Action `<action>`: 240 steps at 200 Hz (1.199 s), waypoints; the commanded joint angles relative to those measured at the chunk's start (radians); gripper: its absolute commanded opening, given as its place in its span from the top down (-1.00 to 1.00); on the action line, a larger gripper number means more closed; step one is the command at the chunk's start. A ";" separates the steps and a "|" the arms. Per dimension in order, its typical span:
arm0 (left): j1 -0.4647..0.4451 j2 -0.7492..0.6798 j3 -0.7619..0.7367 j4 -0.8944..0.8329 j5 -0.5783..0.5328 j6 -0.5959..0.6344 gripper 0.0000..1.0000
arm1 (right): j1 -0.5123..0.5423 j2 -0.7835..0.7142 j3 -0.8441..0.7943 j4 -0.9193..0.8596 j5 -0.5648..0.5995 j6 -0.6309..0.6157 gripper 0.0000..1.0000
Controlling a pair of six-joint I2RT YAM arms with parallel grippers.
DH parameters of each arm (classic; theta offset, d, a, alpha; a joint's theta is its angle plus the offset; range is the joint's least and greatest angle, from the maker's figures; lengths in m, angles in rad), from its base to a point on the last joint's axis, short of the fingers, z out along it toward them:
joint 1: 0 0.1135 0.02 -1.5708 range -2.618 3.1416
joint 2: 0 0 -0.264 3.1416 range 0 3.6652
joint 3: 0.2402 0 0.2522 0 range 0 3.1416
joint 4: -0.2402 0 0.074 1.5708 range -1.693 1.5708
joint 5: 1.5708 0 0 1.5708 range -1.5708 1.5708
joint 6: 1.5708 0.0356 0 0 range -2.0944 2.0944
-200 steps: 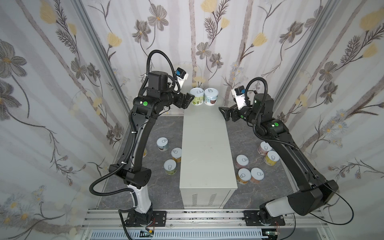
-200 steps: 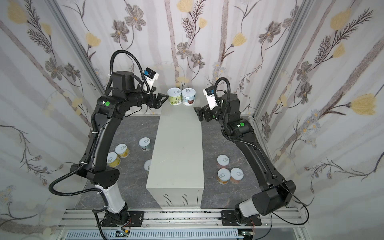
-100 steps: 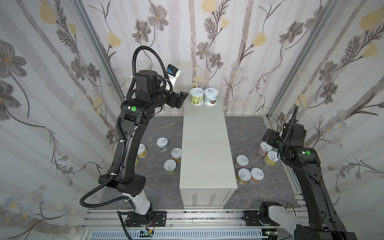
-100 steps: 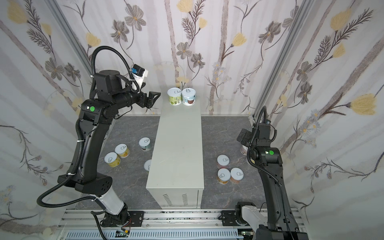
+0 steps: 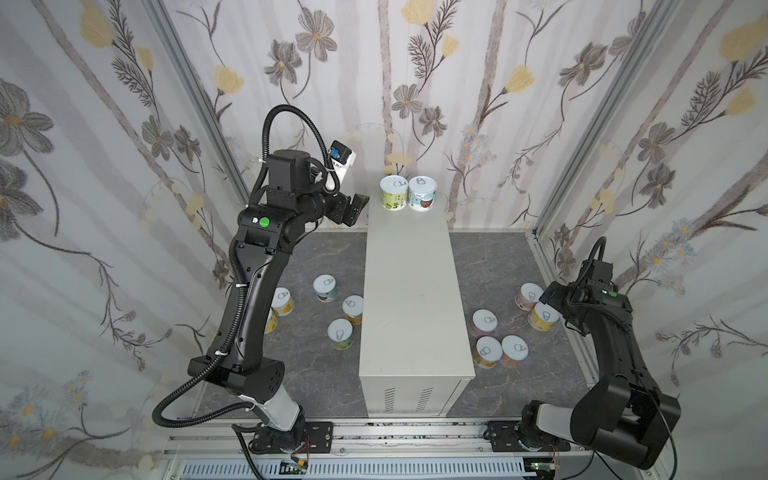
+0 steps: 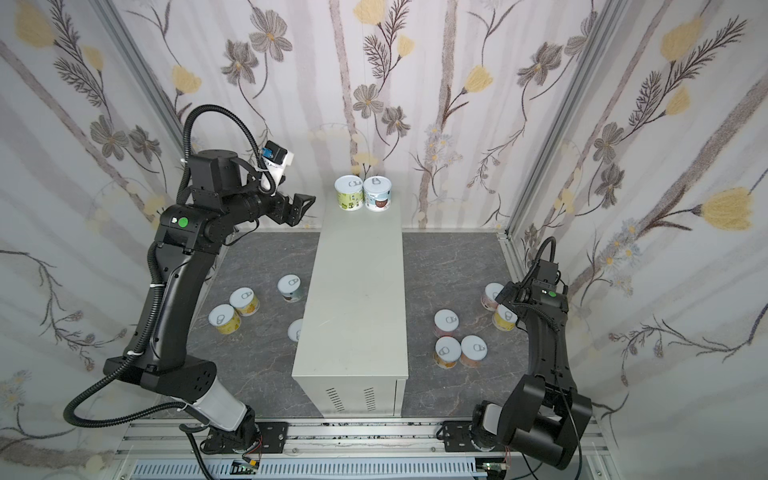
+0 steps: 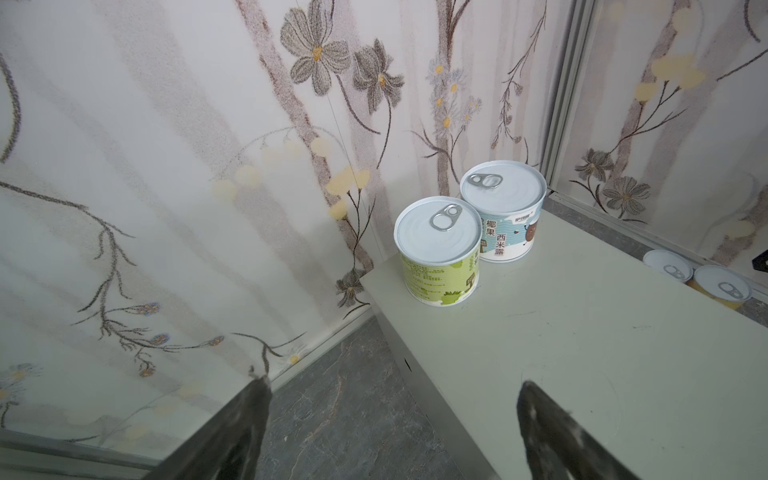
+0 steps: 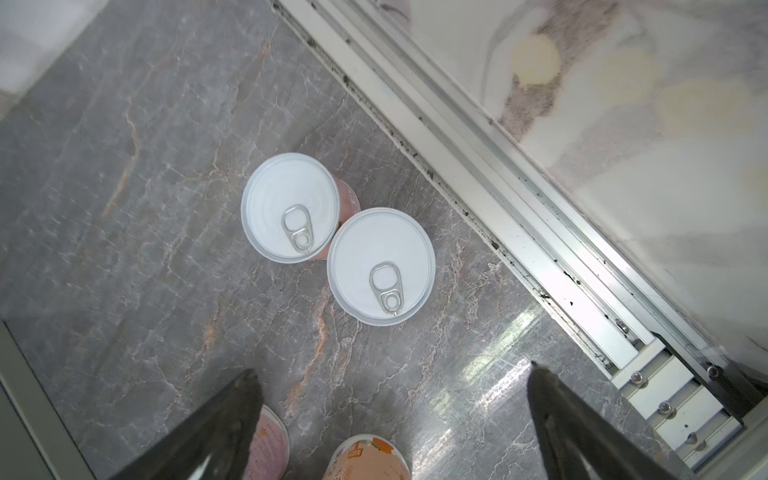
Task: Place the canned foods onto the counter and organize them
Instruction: 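Lower the right gripper to the floor's yellow can while the left arm withdraws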
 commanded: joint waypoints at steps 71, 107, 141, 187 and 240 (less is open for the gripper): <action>0.031 -0.049 -0.087 0.029 0.013 0.023 -0.89 | -0.038 0.239 -0.011 0.116 -0.091 -0.240 -0.99; 0.031 -0.054 -0.085 0.029 0.015 0.023 -0.90 | -0.038 0.316 -0.014 0.181 -0.129 -0.252 -0.99; 0.031 -0.058 -0.088 0.028 0.019 0.019 -0.91 | -0.036 0.364 -0.020 0.217 -0.127 -0.265 -0.93; 0.031 -0.059 -0.089 0.017 0.020 0.005 -0.92 | -0.023 0.384 -0.034 0.276 -0.116 -0.268 -0.77; 0.031 -0.049 -0.082 -0.008 0.043 -0.012 -0.92 | -0.008 0.411 -0.023 0.300 -0.096 -0.272 -0.60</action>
